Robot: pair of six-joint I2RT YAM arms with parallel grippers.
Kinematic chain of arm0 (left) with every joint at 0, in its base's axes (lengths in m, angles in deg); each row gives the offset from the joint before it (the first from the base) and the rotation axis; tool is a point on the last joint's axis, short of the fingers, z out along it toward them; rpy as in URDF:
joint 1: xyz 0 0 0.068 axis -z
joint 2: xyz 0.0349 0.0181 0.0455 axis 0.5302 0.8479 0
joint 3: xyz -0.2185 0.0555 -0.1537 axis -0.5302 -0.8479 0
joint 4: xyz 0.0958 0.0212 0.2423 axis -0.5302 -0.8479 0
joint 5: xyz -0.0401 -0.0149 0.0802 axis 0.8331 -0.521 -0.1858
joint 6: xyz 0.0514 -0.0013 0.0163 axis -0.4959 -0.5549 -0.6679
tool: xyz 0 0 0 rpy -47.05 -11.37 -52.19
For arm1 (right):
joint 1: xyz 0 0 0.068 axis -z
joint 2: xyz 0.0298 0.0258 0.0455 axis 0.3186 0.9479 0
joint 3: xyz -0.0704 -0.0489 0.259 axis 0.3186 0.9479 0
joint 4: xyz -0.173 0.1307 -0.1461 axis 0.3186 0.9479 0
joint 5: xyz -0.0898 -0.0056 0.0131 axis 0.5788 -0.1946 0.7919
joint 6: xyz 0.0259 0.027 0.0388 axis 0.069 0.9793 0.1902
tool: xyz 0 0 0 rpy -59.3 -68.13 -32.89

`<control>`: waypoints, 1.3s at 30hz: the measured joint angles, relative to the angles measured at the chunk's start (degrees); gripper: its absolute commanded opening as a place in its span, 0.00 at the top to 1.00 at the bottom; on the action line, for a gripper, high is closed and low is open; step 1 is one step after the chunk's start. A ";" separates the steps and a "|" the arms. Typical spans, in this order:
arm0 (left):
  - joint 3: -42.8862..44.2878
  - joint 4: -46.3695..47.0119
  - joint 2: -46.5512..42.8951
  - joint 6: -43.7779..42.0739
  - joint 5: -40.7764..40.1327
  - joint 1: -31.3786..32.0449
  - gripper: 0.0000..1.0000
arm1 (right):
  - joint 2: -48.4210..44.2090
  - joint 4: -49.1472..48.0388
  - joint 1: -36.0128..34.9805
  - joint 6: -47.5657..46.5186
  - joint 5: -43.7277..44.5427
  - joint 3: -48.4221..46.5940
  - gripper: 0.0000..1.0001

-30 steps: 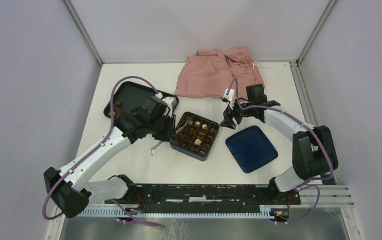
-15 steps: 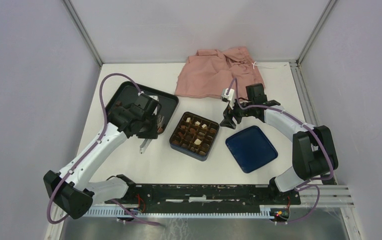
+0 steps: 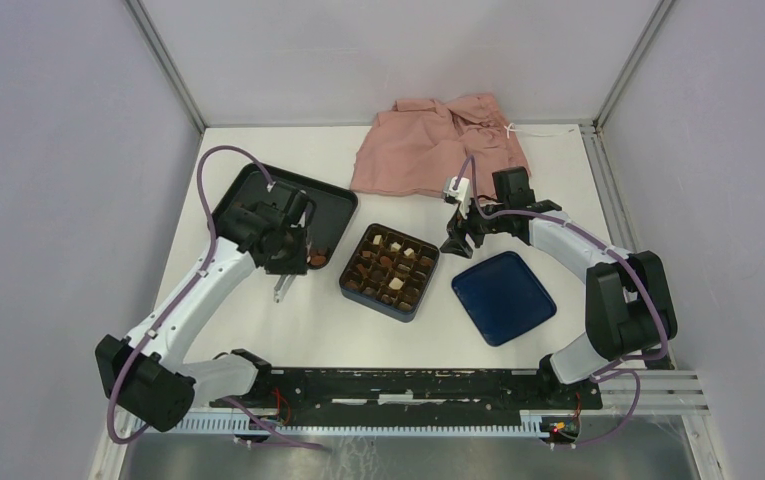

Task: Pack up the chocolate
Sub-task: Pick up the fake chocolate from the plate.

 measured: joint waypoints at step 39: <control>-3.98 0.68 5.31 -2.64 1.09 -3.65 0.54 | 0.00 0.37 0.00 -0.24 -0.13 0.00 0.29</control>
